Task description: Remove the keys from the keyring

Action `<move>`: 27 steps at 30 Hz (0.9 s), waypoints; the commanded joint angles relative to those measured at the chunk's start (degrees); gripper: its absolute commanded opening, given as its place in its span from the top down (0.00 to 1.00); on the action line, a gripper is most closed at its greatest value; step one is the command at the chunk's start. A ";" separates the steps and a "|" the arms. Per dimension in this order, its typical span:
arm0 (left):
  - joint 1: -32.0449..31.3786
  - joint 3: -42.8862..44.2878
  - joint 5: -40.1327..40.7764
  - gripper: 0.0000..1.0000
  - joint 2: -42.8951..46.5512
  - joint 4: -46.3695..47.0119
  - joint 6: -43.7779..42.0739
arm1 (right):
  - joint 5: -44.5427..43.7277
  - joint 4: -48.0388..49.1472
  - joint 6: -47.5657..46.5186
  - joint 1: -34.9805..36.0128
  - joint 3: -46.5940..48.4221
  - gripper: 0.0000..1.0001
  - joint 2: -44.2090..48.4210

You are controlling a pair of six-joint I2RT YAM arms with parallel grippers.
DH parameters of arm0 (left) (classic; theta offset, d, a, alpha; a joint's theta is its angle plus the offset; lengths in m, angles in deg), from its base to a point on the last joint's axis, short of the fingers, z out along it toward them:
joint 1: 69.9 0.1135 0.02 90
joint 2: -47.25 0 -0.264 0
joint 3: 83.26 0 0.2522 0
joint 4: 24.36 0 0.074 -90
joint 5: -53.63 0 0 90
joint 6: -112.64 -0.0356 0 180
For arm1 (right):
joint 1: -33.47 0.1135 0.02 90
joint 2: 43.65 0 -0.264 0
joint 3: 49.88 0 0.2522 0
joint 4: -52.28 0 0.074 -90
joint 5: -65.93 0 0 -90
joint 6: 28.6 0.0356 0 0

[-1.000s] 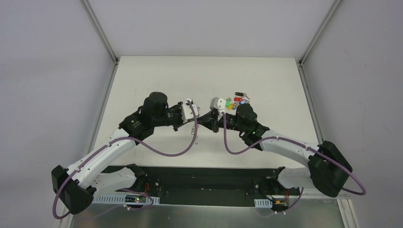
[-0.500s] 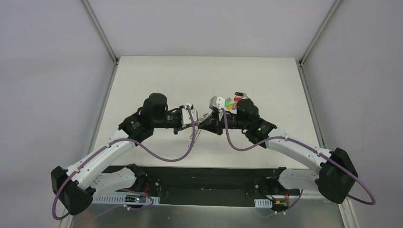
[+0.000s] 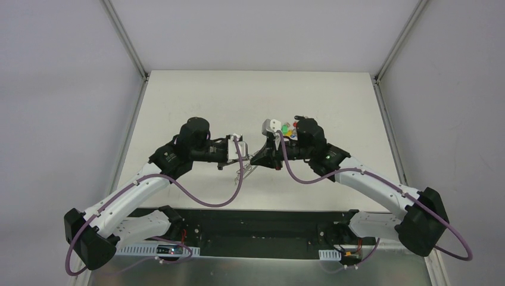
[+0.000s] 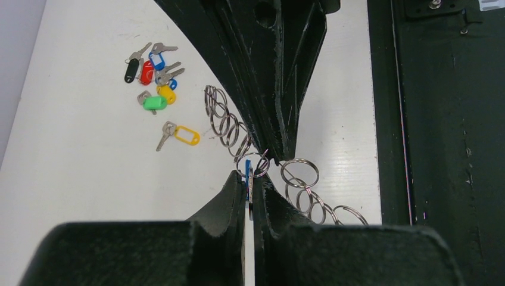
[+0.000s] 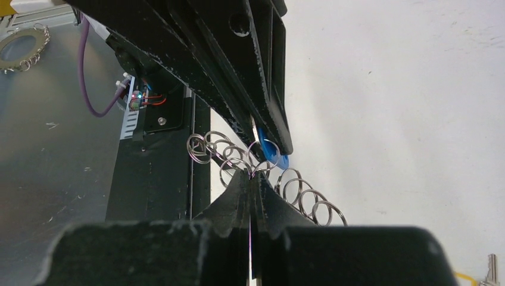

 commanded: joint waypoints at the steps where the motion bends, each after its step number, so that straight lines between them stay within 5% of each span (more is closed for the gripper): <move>1: 0.66 -0.36 -0.23 1.00 0.54 2.16 -2.04 | 2.25 -6.20 -3.20 0.19 4.79 1.00 0.39; 12: 0.57 0.05 -1.31 1.00 -0.17 2.20 -2.40 | 9.09 1.94 4.66 0.23 4.28 1.00 -2.31; 27: 0.87 1.06 -2.83 1.00 0.14 3.90 4.25 | 3.81 20.18 12.81 -0.13 -3.17 1.00 -0.06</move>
